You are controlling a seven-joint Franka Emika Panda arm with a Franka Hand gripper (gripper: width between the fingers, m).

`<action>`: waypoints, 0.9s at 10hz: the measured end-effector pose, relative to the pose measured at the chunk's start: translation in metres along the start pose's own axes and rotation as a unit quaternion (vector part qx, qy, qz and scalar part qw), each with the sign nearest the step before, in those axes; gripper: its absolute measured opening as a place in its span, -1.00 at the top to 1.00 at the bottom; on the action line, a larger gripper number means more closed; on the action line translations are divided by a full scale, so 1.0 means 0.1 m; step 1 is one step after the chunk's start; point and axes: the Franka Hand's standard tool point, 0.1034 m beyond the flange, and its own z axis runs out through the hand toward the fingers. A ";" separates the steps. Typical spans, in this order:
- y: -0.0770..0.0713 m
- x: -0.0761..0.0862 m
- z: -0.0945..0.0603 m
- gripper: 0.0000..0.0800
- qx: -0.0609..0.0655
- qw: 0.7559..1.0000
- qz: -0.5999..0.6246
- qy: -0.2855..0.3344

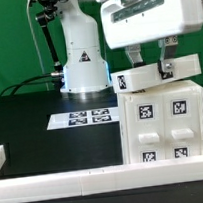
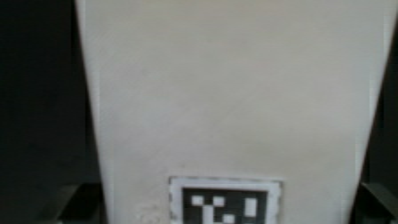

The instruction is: Assemble cabinet

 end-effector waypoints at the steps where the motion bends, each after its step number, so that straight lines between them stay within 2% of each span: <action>1: 0.00 -0.01 0.00 -0.40 0.000 0.999 0.044 -0.006; 2: 0.01 -0.02 0.00 -0.40 -0.005 0.997 0.073 -0.012; 6: -0.01 -0.05 -0.01 -0.40 0.004 0.976 0.214 -0.036; 9: -0.02 -0.09 0.00 -0.40 0.002 0.958 0.282 -0.043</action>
Offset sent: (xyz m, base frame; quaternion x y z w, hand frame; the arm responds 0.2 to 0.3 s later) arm 0.0015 0.0022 -0.0025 -0.0037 -0.0394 0.2462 0.9684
